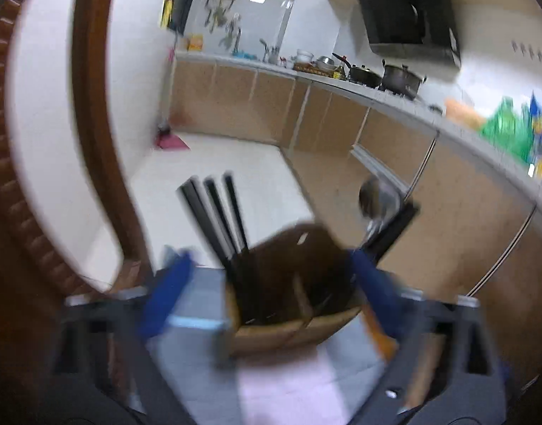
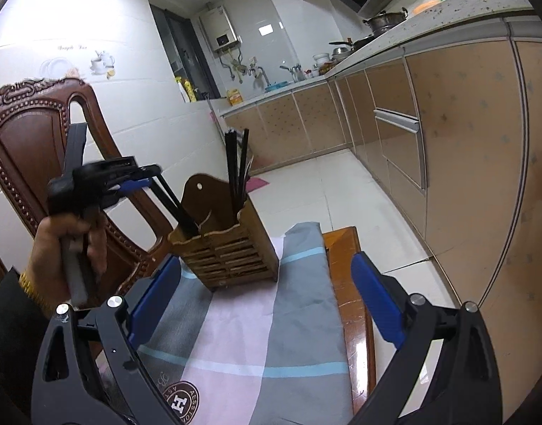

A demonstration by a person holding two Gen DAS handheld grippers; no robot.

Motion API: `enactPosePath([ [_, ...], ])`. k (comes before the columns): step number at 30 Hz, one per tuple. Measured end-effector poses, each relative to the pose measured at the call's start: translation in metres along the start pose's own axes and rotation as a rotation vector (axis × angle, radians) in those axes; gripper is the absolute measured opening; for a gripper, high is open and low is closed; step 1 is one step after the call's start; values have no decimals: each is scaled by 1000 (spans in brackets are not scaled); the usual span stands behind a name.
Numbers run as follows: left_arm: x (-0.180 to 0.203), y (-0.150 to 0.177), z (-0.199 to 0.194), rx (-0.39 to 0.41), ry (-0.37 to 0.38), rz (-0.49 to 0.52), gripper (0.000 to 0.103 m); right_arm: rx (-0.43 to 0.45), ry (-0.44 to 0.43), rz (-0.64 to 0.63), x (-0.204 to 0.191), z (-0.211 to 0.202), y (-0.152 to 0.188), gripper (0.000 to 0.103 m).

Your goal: Organize utensils

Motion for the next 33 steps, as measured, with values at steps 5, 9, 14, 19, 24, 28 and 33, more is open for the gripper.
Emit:
enactPosePath([
  [5, 2, 72, -50, -101, -109, 58, 99, -55, -15, -39, -16, 7, 8, 94],
  [9, -4, 127, -95, -154, -168, 23, 99, -108, 8, -80, -31, 13, 21, 98],
  [14, -5, 157, -122, -147, -226, 5, 99, -132, 99, -156, -47, 17, 39, 100],
  [19, 1, 159, -128, -101, -219, 56, 99, -165, 155, -206, -55, 17, 54, 100],
  [24, -3, 158, -124, -84, -195, 13, 99, -164, 203, -223, -54, 16, 60, 100],
  [28, 0, 154, -119, -98, -180, -6, 99, -184, 203, -209, -54, 14, 64, 100],
  [33, 10, 158, -117, -100, -172, 17, 99, -191, 202, -235, -59, 11, 71, 100],
])
Point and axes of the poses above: each gripper's, at about its wrist camera, not at the fingertips, and z roughly the way its jaws point, x to its right, y to its underside, the point moved 1 cm from there along z, roughly the way its jaws point, and after that the axes turned 4 degrees about y, right-handed, at the moved point
